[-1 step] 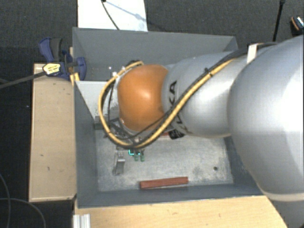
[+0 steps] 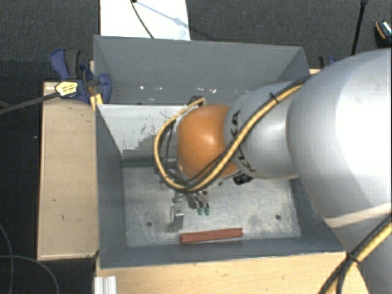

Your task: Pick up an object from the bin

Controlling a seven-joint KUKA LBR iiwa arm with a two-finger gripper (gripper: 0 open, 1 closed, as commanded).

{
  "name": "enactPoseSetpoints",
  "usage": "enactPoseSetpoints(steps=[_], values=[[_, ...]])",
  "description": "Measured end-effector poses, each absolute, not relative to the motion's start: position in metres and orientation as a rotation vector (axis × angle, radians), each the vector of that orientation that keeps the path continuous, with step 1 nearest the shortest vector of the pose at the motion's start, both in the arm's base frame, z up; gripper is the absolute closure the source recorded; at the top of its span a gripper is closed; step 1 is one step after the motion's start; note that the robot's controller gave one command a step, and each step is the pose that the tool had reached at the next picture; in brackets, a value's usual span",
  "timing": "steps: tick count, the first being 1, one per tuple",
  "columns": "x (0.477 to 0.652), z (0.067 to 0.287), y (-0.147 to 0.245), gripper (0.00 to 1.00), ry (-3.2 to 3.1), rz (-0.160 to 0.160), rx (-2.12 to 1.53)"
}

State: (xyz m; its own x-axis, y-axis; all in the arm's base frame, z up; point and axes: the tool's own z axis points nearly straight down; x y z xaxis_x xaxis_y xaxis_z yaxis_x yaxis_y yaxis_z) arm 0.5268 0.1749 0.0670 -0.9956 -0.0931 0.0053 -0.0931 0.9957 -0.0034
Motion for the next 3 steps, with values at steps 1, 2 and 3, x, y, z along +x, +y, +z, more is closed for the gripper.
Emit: enactPoseSetpoints(steps=[1, 2, 3], values=[[0.551, 0.093, 0.101, 0.00, -3.148, 0.003, 0.022], [0.591, 0.070, 0.076, 0.00, -3.144, 0.001, 0.129], [0.590, 0.071, 0.079, 1.00, -3.143, -0.003, 0.122]])
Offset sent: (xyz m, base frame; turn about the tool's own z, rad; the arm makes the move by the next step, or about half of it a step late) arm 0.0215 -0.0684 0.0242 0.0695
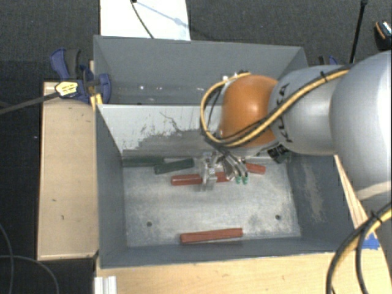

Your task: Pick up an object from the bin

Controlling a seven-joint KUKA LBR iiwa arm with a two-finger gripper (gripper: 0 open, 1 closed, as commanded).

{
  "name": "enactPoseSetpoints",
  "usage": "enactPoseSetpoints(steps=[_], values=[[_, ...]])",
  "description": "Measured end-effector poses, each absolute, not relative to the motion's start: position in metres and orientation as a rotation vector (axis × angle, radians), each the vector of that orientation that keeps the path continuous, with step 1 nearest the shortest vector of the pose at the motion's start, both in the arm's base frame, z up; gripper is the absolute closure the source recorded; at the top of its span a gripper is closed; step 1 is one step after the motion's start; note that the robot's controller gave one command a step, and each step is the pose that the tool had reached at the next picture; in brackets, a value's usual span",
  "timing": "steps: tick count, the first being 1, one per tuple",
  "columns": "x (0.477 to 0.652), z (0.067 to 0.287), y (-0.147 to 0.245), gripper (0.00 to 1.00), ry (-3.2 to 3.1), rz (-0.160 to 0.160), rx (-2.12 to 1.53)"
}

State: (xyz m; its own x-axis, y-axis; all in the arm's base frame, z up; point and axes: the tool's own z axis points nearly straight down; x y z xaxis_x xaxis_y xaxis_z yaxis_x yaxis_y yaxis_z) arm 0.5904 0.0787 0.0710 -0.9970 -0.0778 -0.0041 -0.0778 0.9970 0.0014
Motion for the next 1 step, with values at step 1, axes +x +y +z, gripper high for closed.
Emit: enactPoseSetpoints(steps=[1], values=[[0.5951, 0.2227, 0.0910, 1.00, 3.128, 0.002, -0.116]])
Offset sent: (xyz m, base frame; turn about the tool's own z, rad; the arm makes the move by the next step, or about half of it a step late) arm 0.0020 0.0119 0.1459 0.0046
